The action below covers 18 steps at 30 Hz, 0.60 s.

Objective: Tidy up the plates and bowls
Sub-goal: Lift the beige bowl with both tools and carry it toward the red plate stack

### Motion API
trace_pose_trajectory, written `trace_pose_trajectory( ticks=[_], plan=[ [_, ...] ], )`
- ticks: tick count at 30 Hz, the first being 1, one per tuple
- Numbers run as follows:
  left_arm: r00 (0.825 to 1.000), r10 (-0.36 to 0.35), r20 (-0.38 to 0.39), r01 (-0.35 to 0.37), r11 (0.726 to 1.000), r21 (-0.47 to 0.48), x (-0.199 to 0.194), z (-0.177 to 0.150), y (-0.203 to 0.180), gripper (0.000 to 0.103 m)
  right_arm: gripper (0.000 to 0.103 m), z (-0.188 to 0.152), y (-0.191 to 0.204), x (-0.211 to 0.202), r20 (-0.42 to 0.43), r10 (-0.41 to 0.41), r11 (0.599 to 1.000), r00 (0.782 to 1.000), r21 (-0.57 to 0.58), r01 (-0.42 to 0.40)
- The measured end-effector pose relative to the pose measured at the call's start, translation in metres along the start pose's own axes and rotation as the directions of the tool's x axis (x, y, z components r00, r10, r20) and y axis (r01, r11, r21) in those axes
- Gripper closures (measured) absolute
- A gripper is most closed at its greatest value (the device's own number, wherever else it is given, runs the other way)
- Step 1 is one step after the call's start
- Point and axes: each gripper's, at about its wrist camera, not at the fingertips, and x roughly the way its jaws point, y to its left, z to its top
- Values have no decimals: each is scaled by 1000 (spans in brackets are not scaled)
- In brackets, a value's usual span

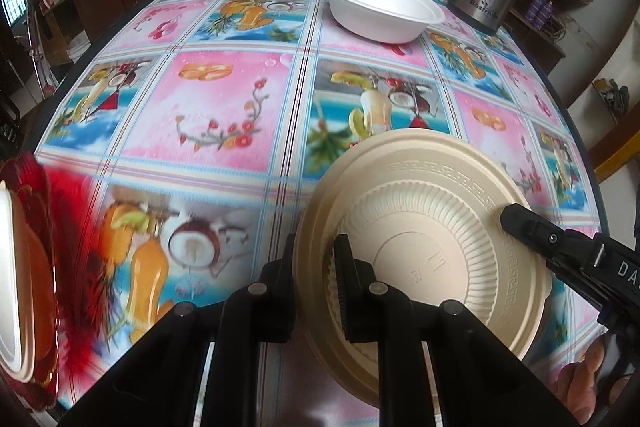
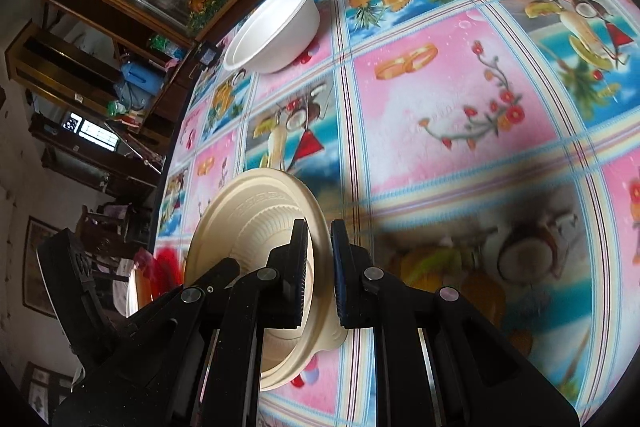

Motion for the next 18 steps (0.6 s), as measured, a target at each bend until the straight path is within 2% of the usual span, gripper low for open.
trace_pose_trajectory(
  ticks=[15,18],
  plan=[
    [999,28,32,-29,999,26,-15,-34,15,86,92,-36,21,-4,-20,-34,998,999,-58,33],
    [1000,12,23,-12,1000,17,-16,-36,20,87,92,-40,24,0,-22,-44,996,999,-73,42]
  ],
)
